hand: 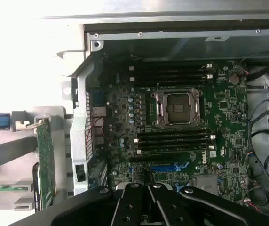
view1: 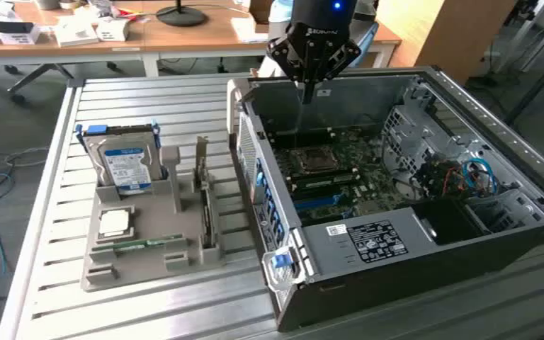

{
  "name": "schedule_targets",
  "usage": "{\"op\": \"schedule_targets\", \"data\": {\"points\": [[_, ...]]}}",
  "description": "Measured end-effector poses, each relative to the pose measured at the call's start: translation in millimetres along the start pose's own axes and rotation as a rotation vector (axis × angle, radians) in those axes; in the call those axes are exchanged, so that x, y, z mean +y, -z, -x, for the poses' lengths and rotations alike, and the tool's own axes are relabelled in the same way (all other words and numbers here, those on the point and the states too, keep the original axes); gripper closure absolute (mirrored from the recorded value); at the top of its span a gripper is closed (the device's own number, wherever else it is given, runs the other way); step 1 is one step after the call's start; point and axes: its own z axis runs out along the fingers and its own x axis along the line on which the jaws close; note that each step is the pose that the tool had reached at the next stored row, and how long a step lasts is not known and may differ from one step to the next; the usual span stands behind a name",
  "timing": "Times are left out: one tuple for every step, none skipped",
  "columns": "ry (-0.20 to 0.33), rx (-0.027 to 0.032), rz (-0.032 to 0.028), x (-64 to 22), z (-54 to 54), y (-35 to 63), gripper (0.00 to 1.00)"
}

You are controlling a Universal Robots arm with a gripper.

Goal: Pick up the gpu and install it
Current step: 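Reach for the gpu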

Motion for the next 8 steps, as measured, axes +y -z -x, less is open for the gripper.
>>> {"op": "schedule_targets", "data": {"points": [[0.0,0.0,0.0,0.0,0.0,0.0,0.89],[0.0,0.0,-0.0001,0.0,0.0,0.0,0.89],[0.0,0.0,-0.0001,0.0,0.0,0.0,0.89],[0.0,0.0,0.0,0.0,0.0,0.0,0.89],[0.0,-0.0001,0.0,0.0,0.0,0.0,0.89],[0.0,-0.0005,0.0001,0.0,0.0,0.0,0.89],[0.0,-0.0009,0.0002,0.0,0.0,-0.1,0.89],[0.0,-0.0012,0.0001,0.0,0.0,0.0,0.89]]}}
